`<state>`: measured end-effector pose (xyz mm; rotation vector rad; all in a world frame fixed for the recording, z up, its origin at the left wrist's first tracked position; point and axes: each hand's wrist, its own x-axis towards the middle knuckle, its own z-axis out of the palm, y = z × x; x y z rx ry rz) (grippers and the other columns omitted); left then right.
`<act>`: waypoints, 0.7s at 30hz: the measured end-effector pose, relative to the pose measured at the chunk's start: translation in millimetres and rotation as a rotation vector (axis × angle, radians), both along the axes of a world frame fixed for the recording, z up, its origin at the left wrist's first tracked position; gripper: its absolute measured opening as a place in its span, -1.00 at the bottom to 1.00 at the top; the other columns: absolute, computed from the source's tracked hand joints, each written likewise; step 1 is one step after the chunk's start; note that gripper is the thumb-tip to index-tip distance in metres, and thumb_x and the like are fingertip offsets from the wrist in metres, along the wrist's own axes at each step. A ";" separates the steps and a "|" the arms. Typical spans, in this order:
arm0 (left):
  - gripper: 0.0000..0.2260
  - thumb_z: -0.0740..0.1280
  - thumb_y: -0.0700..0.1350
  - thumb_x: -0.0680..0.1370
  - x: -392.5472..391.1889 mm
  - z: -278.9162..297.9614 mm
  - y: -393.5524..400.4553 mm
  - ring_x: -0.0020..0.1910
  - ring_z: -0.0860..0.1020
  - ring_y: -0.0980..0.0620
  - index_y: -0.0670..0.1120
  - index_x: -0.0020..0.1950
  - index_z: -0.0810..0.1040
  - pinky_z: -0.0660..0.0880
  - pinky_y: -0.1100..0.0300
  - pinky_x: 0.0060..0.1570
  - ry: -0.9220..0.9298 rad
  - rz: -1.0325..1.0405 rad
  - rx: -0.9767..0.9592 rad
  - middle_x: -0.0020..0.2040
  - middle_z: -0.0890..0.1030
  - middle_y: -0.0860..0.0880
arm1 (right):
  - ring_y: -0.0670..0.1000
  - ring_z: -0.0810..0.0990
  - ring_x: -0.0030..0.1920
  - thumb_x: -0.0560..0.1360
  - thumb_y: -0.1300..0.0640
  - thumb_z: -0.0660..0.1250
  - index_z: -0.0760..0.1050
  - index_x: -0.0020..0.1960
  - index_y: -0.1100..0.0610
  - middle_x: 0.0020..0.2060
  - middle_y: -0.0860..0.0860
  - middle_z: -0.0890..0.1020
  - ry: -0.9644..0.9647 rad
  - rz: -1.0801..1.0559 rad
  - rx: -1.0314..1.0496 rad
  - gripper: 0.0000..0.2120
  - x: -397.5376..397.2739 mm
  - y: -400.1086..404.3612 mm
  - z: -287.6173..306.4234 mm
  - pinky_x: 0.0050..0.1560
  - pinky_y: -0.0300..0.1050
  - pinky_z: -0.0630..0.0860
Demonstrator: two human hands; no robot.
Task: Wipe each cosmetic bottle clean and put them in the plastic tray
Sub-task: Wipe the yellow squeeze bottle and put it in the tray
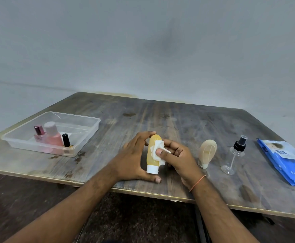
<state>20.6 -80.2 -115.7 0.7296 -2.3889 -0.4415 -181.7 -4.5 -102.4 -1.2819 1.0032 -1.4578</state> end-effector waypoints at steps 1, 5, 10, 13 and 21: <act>0.24 0.68 0.44 0.20 0.6 0.2 0.5 0.44 0.41 0.17 0.32 0.66 -0.02 0.42 -0.16 0.51 0.002 0.007 0.005 0.55 0.22 0.29 | 0.07 0.76 0.00 0.58 0.25 0.48 0.68 0.26 0.19 0.06 0.18 0.78 -0.008 -0.022 0.009 -0.74 0.2 -0.1 0.0 -0.03 -0.14 0.67; 0.19 0.67 0.38 0.28 1.3 2.2 3.2 0.48 0.39 0.20 0.29 0.70 -0.01 0.37 -0.16 0.53 -0.006 0.003 -0.032 0.59 0.22 0.28 | 0.15 0.78 0.07 0.55 0.21 0.55 0.69 0.24 0.17 0.04 0.16 0.79 0.033 -0.076 0.020 -0.73 3.4 -2.5 -3.6 0.08 0.02 0.69; 0.12 0.67 0.34 0.30 3.0 1.1 2.9 0.50 0.38 0.22 0.22 0.70 0.11 0.44 -0.18 0.48 0.016 0.008 -0.067 0.57 0.26 0.30 | 0.15 0.78 0.08 0.54 0.20 0.56 0.71 0.20 0.17 0.03 0.13 0.80 0.061 -0.130 0.019 -0.76 3.9 -3.7 -5.3 0.14 0.05 0.67; 0.09 0.69 0.29 0.31 3.7 0.1 2.3 0.47 0.40 0.22 0.19 0.69 0.17 0.46 -0.16 0.45 0.037 0.011 -0.086 0.54 0.30 0.30 | 0.20 0.77 0.12 0.56 0.20 0.54 0.72 0.19 0.16 0.04 0.13 0.80 0.067 -0.133 0.004 -0.79 1.6 -4.7 -6.6 0.18 0.09 0.67; 0.05 0.71 0.29 0.29 4.5 -0.4 1.0 0.42 0.48 0.10 0.14 0.65 0.25 0.52 -0.11 0.38 0.095 0.010 -0.079 0.50 0.37 0.21 | -0.19 0.58 -0.29 0.65 0.06 0.44 0.77 -0.01 -0.05 -0.25 -0.09 0.73 -0.004 -0.488 -0.032 -0.87 -3.9 -12.0 -8.9 -0.22 -0.26 0.51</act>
